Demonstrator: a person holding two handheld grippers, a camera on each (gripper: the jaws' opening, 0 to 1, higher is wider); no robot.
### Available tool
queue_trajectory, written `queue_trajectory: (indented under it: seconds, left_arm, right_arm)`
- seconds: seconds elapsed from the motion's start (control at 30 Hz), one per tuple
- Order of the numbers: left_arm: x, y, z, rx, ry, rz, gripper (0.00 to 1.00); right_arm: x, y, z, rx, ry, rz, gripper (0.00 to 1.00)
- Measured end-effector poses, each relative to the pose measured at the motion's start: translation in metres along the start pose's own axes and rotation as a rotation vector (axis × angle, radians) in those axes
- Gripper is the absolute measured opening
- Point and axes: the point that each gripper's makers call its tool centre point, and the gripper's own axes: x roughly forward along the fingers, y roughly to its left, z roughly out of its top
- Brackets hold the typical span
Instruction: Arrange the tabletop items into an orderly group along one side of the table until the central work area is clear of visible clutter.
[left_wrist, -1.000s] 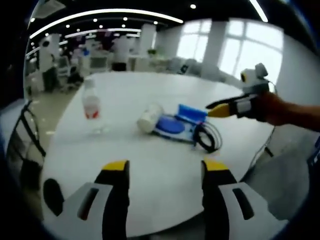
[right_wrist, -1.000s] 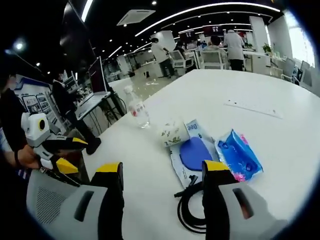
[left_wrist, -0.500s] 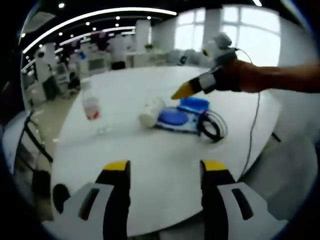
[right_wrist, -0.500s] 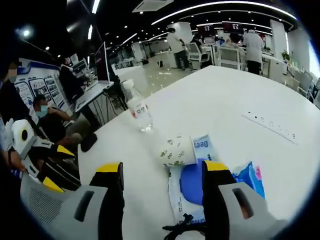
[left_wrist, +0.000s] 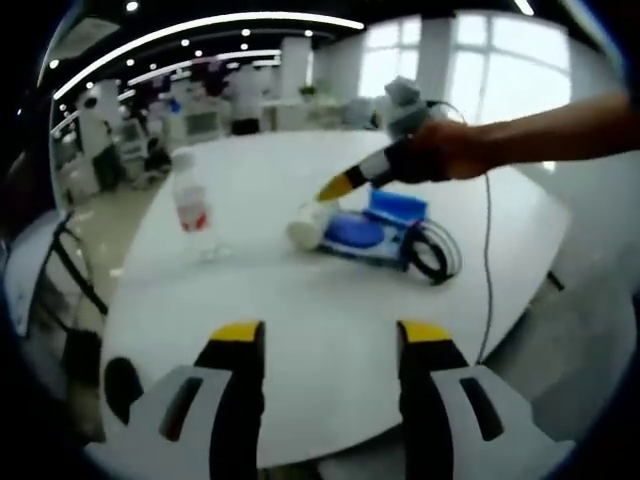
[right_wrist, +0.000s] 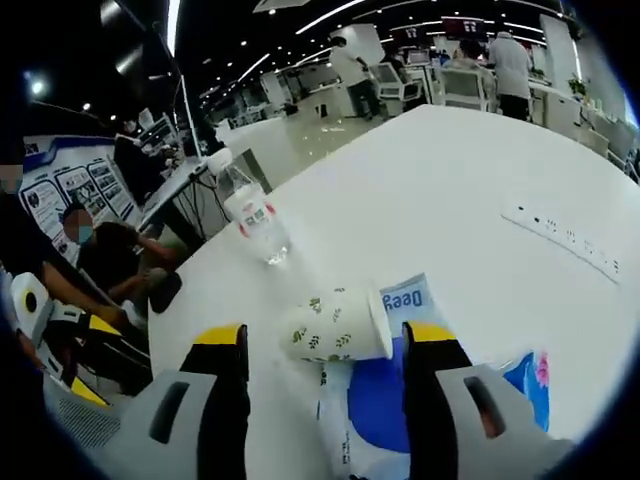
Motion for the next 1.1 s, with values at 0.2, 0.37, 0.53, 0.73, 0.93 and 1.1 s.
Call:
queue_trajectory:
  seconds: [0.2, 0.37, 0.53, 0.73, 0.93, 1.1]
  left_arm:
    - [0.001, 0.006, -0.002, -0.041, -0.001, 0.016, 0.49]
    - [0.003, 0.006, -0.003, -0.066, 0.001, 0.010, 0.47]
    - [0.004, 0.006, -0.003, -0.077, 0.003, 0.007, 0.46]
    - [0.005, 0.005, -0.001, -0.090, -0.007, 0.000, 0.43]
    - [0.005, 0.003, 0.000, -0.094, -0.013, -0.008, 0.42]
    - [0.004, 0.001, 0.001, -0.081, -0.015, -0.016, 0.41]
  right_arm:
    - [0.011, -0.003, 0.003, 0.058, -0.025, 0.020, 0.59]
    - [0.013, 0.000, 0.000, 0.092, -0.031, 0.040, 0.56]
    - [0.015, 0.003, -0.004, 0.119, -0.042, 0.064, 0.43]
    - [0.012, 0.007, 0.002, 0.158, -0.120, 0.090, 0.10]
    - [0.008, 0.020, 0.006, 0.102, -0.123, 0.099, 0.05]
    - [0.006, 0.032, 0.018, 0.037, -0.130, 0.097, 0.01]
